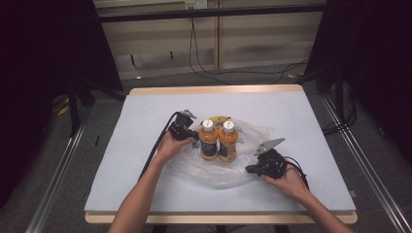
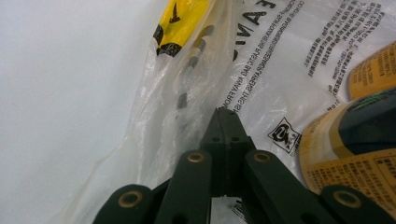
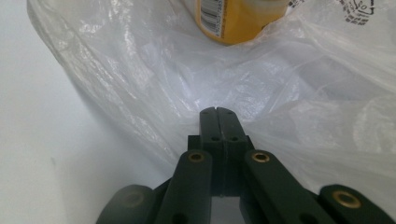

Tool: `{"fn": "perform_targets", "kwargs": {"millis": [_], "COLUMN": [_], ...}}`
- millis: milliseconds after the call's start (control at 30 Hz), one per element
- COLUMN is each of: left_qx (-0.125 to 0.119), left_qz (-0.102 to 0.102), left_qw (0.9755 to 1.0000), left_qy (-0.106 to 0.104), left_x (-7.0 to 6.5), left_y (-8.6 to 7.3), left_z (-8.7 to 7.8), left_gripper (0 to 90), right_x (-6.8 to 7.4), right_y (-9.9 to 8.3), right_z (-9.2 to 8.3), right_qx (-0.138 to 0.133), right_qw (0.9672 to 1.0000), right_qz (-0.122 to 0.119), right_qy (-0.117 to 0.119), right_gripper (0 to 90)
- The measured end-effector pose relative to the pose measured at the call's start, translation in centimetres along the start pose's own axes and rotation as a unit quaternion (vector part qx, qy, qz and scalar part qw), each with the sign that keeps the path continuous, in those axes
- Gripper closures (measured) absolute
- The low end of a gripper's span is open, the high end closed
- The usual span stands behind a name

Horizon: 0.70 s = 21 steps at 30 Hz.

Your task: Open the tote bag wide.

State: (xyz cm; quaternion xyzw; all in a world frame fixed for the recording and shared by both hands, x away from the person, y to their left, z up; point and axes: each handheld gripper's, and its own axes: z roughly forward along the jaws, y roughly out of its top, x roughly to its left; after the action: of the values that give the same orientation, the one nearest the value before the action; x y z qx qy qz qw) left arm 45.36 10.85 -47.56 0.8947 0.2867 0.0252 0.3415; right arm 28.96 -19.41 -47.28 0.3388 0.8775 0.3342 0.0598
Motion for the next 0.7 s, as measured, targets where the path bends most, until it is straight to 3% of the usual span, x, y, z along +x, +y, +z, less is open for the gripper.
{"fn": "perform_targets", "kwargs": {"millis": [67, 133, 167, 300, 367, 500, 633, 700], "left_qx": [-0.015, -0.015, -0.019, -0.043, -0.065, -0.075, -0.107, -0.1], "left_qz": [-0.009, -0.004, -0.005, -0.012, -0.009, 0.01, 0.017, 0.035], "left_qw": [0.9999, 0.9998, 0.9998, 0.999, 0.9977, 0.997, 0.9939, 0.9943], "left_qy": [0.001, 0.008, -0.004, -0.009, -0.016, -0.015, -0.021, -0.011], "left_x": [0.0, -0.1, 0.0, -0.2, -0.6, -1.6, -2.6, -3.2], "left_y": [-0.2, -0.4, -0.6, -1.0, -1.1, -1.2, -1.4, -1.5], "left_z": [0.1, -0.1, -0.3, -1.1, -1.6, -3.1, -4.5, -5.1], "left_gripper": [90.0, 90.0, 90.0, 90.0, 90.0, 90.0, 88.0, 85.1], "right_x": [-0.1, -0.1, 0.0, -0.2, -0.2, -0.2, -0.2, -0.3], "right_y": [-0.1, -0.2, -0.2, 0.1, 0.2, 0.5, 0.6, 0.6], "right_z": [0.0, 0.0, -0.1, -0.6, -1.1, -2.1, -3.1, -3.5], "right_qx": [-0.008, -0.012, -0.016, -0.042, -0.061, -0.1, -0.135, -0.15], "right_qw": [1.0, 0.9999, 0.9999, 0.999, 0.9979, 0.9947, 0.9903, 0.9878], "right_qz": [0.004, 0.007, 0.007, 0.014, 0.018, 0.02, 0.025, 0.031], "right_qy": [0.002, 0.002, -0.001, -0.002, -0.003, -0.009, -0.023, -0.029], "right_gripper": [90.0, 90.0, 90.0, 90.0, 90.0, 90.0, 89.8, 86.2]}}
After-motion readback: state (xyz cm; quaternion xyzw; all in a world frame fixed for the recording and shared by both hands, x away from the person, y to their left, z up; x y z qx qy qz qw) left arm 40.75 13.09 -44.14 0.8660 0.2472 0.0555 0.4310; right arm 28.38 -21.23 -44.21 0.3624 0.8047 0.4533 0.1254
